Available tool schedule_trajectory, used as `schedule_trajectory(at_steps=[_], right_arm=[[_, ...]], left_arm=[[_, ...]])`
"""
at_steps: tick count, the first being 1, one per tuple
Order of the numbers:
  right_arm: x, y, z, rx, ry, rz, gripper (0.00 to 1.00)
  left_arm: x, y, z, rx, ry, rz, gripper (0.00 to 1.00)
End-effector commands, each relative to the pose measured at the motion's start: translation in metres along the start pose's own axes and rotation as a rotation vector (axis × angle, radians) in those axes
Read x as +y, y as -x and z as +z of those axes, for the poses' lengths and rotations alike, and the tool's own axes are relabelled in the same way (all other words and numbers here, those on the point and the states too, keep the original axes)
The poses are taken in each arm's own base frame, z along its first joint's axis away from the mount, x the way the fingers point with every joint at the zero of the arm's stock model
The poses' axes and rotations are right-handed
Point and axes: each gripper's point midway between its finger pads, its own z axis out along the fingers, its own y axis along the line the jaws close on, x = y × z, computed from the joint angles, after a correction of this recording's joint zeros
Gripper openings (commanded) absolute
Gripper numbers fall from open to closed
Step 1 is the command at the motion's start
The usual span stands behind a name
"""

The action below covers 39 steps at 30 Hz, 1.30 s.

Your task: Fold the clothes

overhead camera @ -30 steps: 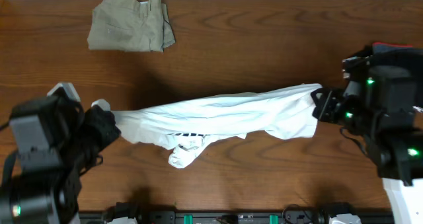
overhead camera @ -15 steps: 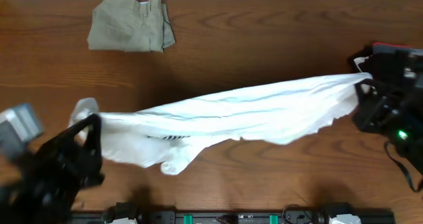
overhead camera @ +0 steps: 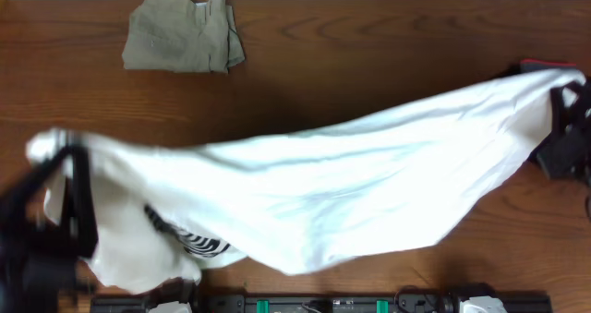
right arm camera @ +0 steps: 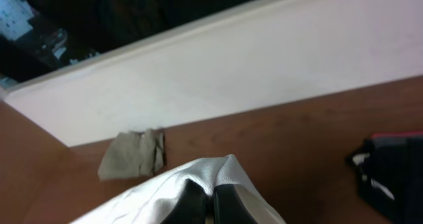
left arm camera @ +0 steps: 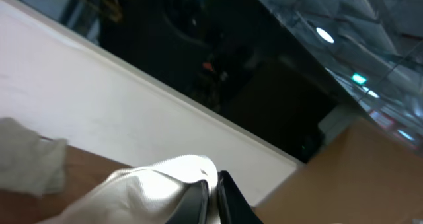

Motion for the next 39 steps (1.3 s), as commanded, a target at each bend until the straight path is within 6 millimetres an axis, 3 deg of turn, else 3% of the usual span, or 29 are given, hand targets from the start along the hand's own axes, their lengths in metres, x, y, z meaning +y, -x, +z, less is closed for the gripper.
schedule_trajectory(at_steps=[1, 5, 10, 12, 17, 20, 24, 28, 32, 39], right_arm=[[-0.005, 0.018, 0.019, -0.017, -0.046, -0.014, 0.01], [-0.011, 0.029, 0.052, 0.0, -0.08, -0.004, 0.01], [-0.037, 0.032, 0.115, 0.049, -0.152, 0.02, 0.01], [-0.039, 0.036, 0.141, 0.058, -0.119, 0.003, 0.01], [-0.033, 0.05, 0.197, 0.04, 0.03, -0.008, 0.01], [-0.032, 0.06, 0.207, 0.027, 0.12, 0.044, 0.01], [-0.046, 0.074, 0.192, 0.01, 0.166, 0.098, 0.01], [-0.049, 0.066, 0.168, 0.073, 0.258, 0.061, 0.01], [-0.054, 0.023, 0.157, 0.244, 0.291, 0.056, 0.01], [-0.11, -0.075, 0.134, 0.622, -0.079, 0.18, 0.01]], left_arm=[[0.018, 0.0, 0.067, 0.129, -0.019, -0.107, 0.06], [0.031, 0.012, 0.127, 0.167, -0.067, -0.146, 0.06], [0.058, 0.02, 0.2, 0.173, -0.094, -0.136, 0.06], [0.065, 0.022, 0.229, 0.16, -0.117, -0.125, 0.06], [0.069, 0.012, 0.294, 0.142, -0.196, -0.14, 0.06], [0.061, 0.011, 0.314, 0.113, -0.252, -0.153, 0.06], [0.053, 0.004, 0.306, 0.151, -0.275, -0.129, 0.06], [0.035, -0.007, 0.272, 0.237, -0.303, -0.076, 0.06], [0.043, -0.038, 0.226, 0.367, -0.199, 0.001, 0.06], [0.13, -0.13, 0.139, 0.752, 0.326, -0.138, 0.06]])
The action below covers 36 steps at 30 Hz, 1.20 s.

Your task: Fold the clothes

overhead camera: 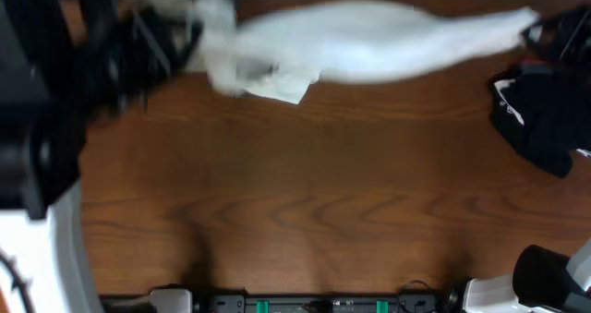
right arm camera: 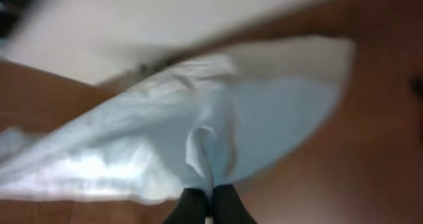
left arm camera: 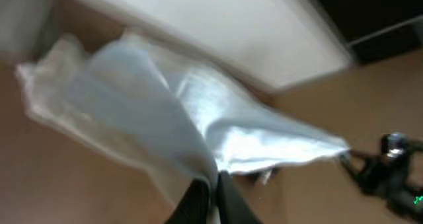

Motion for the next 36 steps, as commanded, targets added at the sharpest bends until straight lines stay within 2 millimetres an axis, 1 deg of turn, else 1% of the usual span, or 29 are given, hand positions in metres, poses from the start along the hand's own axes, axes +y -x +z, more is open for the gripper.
schedule_trajectory(at_steps=[1, 2, 4, 6, 10, 13, 15, 17, 21, 24, 26, 28, 30, 33, 35, 36], right_arm=[[-0.028, -0.023, -0.003, 0.07, -0.185, -0.02, 0.01], [-0.038, -0.031, -0.003, 0.099, -0.246, -0.01, 0.01], [-0.043, -0.039, -0.003, 0.113, -0.28, 0.007, 0.01], [-0.041, -0.045, 0.0, 0.131, -0.275, 0.019, 0.01], [-0.05, -0.048, -0.002, 0.136, -0.319, 0.02, 0.01], [-0.048, -0.049, -0.005, 0.125, -0.322, 0.015, 0.01], [-0.046, -0.049, -0.009, 0.113, -0.321, 0.009, 0.01], [-0.043, -0.049, -0.013, 0.094, -0.317, -0.002, 0.01], [-0.041, -0.038, -0.013, 0.049, -0.309, -0.02, 0.01], [-0.041, -0.023, -0.008, 0.003, -0.303, -0.003, 0.01], [-0.043, -0.013, -0.001, -0.017, -0.299, 0.008, 0.01], [-0.048, -0.001, 0.01, -0.03, -0.296, 0.019, 0.01], [-0.055, 0.011, 0.024, -0.035, -0.293, 0.033, 0.01], [-0.059, 0.034, 0.048, -0.061, -0.253, 0.015, 0.01], [-0.054, 0.051, 0.064, -0.084, -0.19, -0.008, 0.01], [-0.052, 0.06, 0.072, -0.101, -0.158, -0.015, 0.01]], left_arm=[[0.044, -0.021, 0.007, 0.102, 0.191, -0.013, 0.06], [0.055, -0.036, 0.008, 0.171, 0.231, -0.029, 0.06], [0.07, -0.06, 0.014, 0.289, 0.283, -0.053, 0.06], [0.081, -0.077, 0.026, 0.376, 0.309, -0.059, 0.06], [0.102, -0.108, 0.051, 0.519, 0.355, -0.081, 0.06], [0.113, -0.121, 0.065, 0.571, 0.376, -0.085, 0.06], [0.119, -0.123, 0.071, 0.572, 0.393, -0.07, 0.06], [0.119, -0.12, 0.075, 0.55, 0.402, -0.055, 0.06], [0.102, -0.108, 0.084, 0.483, 0.35, -0.025, 0.06], [0.088, -0.091, 0.098, 0.405, 0.294, 0.0, 0.06], [0.083, -0.079, 0.109, 0.36, 0.268, 0.0, 0.06], [0.08, -0.063, 0.128, 0.315, 0.239, 0.005, 0.06], [0.077, -0.046, 0.15, 0.272, 0.208, 0.023, 0.06], [0.074, -0.018, 0.186, 0.197, 0.155, 0.042, 0.06], [0.071, 0.008, 0.211, 0.119, 0.108, 0.049, 0.06], [0.069, 0.025, 0.223, 0.064, 0.081, 0.057, 0.06]])
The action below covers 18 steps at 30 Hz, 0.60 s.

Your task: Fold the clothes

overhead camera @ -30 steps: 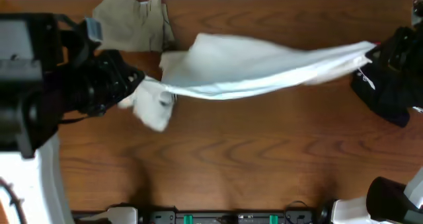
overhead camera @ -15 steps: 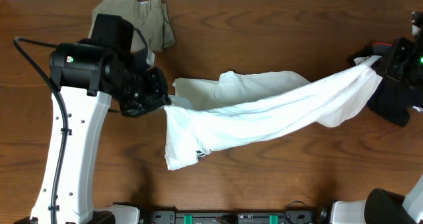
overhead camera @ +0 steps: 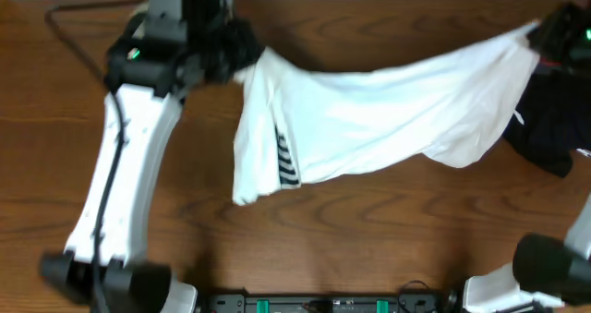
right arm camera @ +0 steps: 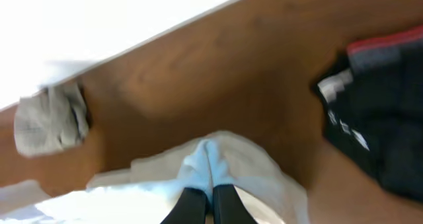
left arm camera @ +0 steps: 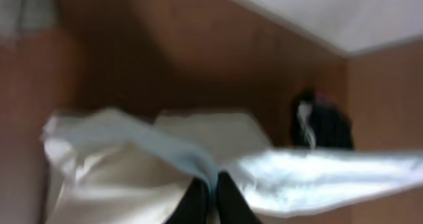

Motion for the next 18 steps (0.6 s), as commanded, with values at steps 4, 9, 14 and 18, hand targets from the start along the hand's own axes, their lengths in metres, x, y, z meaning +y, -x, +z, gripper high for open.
schedule_trajectory(at_steps=[4, 9, 14, 18], right_arm=[[0.02, 0.039, 0.032, -0.089, 0.14, 0.014, 0.02], [0.035, 0.08, -0.02, -0.269, 0.166, -0.044, 0.01], [0.045, 0.095, -0.088, -0.397, 0.16, -0.092, 0.01], [0.041, 0.071, -0.093, -0.321, 0.128, -0.104, 0.01]], left_arm=[[-0.008, 0.096, 0.026, -0.274, -0.105, 0.022, 0.06], [-0.065, 0.162, -0.06, -0.544, -0.241, 0.128, 0.06], [-0.098, 0.163, -0.145, -0.63, -0.25, 0.197, 0.06], [-0.092, 0.129, -0.159, -0.536, -0.187, 0.178, 0.06]])
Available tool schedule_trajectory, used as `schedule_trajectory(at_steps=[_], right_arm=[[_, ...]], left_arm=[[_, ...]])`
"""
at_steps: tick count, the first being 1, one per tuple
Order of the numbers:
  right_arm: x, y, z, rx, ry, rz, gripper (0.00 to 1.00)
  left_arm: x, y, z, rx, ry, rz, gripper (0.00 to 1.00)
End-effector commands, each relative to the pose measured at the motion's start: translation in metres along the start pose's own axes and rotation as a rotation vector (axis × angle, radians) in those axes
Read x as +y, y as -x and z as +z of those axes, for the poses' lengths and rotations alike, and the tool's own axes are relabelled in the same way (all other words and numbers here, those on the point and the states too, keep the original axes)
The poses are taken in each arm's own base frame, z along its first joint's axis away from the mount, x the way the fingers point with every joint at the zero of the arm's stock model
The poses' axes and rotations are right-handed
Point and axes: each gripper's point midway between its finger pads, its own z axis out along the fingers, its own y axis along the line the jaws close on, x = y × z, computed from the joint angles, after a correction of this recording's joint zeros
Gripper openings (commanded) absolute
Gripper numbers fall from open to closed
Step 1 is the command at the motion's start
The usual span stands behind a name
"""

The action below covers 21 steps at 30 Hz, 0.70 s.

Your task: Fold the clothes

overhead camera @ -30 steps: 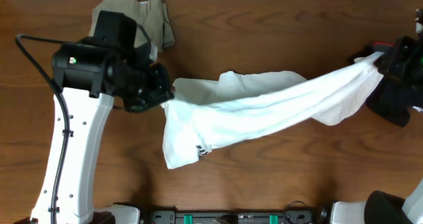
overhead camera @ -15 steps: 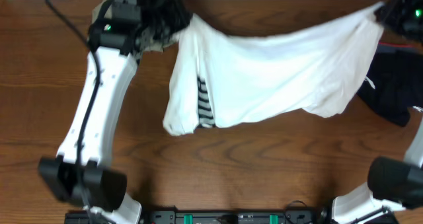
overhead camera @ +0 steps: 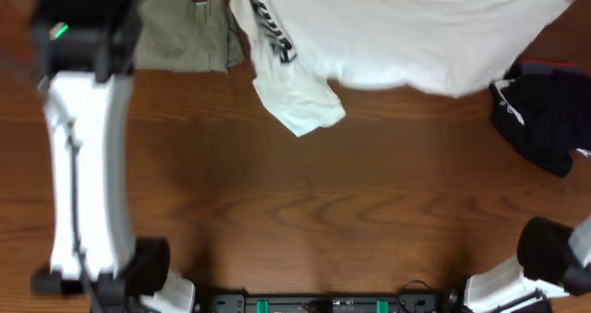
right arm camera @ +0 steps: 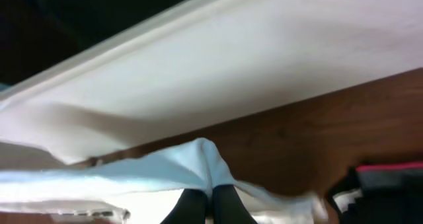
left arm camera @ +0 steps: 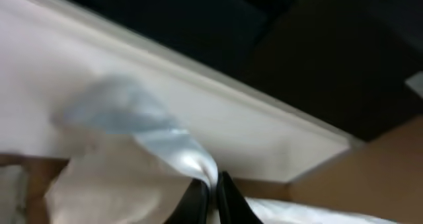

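A white T-shirt (overhead camera: 406, 31) with a dark striped print hangs spread across the far side of the table, one corner drooping to the wood (overhead camera: 300, 110). My left gripper (left arm camera: 212, 196) is shut on a bunched edge of the white shirt (left arm camera: 165, 141). My right gripper (right arm camera: 210, 207) is shut on another fold of the shirt (right arm camera: 198, 163). Both grippers lie beyond the top edge of the overhead view. The left arm (overhead camera: 78, 119) reaches up the left side.
A folded khaki garment (overhead camera: 180, 36) lies at the far left, partly under the shirt. A dark garment with red trim (overhead camera: 545, 110) lies at the right edge, also visible as a dark garment (right arm camera: 390, 187) in the right wrist view. A white wall borders the far edge.
Both grippers have moved farther back and out of the overhead view, still holding the shirt. The shirt now hangs higher, over the far edge, with its print turned toward the left.
The shirt was first stretched between both grippers across the table's middle. Then it was a blurred band at the far edge. Then it hung spread between the arms at the back. Now it is held higher, one corner touching the wood.
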Motion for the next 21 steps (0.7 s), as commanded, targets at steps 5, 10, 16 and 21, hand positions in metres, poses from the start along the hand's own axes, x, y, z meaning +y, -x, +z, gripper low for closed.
schedule_trajectory(at_steps=[5, 10, 16, 21], right_arm=[[-0.026, -0.069, -0.012, 0.26, -0.156, 0.055, 0.01], [-0.043, -0.123, -0.016, 0.477, -0.277, 0.066, 0.01], [-0.044, -0.157, -0.007, 0.59, -0.312, 0.065, 0.01], [-0.058, -0.182, -0.005, 0.669, -0.414, 0.043, 0.01]], left_arm=[[0.024, -0.089, -0.035, 0.344, 0.177, -0.033, 0.06], [0.062, -0.175, -0.062, 0.699, 0.369, -0.158, 0.06], [0.081, -0.233, -0.088, 0.937, 0.522, -0.199, 0.06], [0.094, -0.265, -0.106, 1.066, 0.628, -0.128, 0.06]])
